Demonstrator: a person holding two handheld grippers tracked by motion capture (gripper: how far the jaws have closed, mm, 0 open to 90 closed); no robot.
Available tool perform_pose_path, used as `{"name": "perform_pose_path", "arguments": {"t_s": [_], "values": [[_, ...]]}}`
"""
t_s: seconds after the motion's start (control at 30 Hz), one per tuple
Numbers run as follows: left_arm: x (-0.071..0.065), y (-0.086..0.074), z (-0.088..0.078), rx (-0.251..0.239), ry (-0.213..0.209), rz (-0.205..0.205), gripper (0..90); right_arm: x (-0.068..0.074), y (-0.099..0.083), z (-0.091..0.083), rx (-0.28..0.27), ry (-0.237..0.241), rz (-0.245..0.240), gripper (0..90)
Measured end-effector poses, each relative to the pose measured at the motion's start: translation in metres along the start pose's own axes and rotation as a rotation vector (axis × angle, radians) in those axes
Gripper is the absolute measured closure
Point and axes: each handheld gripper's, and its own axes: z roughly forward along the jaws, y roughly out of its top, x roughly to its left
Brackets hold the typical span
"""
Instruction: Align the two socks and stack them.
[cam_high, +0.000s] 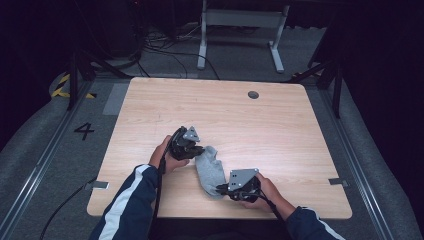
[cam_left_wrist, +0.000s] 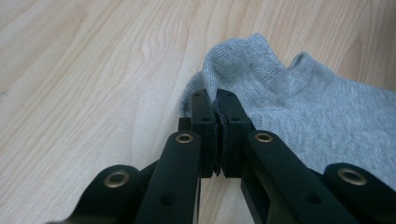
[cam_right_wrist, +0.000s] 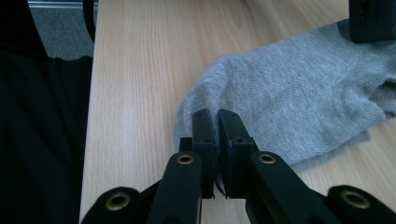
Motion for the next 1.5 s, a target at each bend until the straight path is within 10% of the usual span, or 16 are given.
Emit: {"name": "perform_pose_path", "arguments": {"t_s": [0.27,0.87,1.07,1.3,1.5], "values": [[-0.002,-0.003,0.026,0.065,0.000,0.004,86.4,0.002,-0.002,0.004,0.060,0.007,-0.022,86.3],[-0.009,0.010,0.039,0.013,0.002,0.017,87.0,0.003,-0.004,0.005,0.101,0.044,-0.017,79.9],[-0.015,0.016,0.025,-0.045,0.029,0.009,67.8,-0.004,-0.004,-0.009,0.079,-0.004,0.029,61.7],[-0.046,0.016,-0.006,-0.100,-0.001,0.030,60.6,-0.023,-0.007,-0.040,0.025,-0.116,0.086,62.6],[-0.095,0.000,0.002,-0.039,-0.089,0.091,70.1,-0.040,-0.007,-0.043,-0.017,-0.209,0.135,64.7]]}}
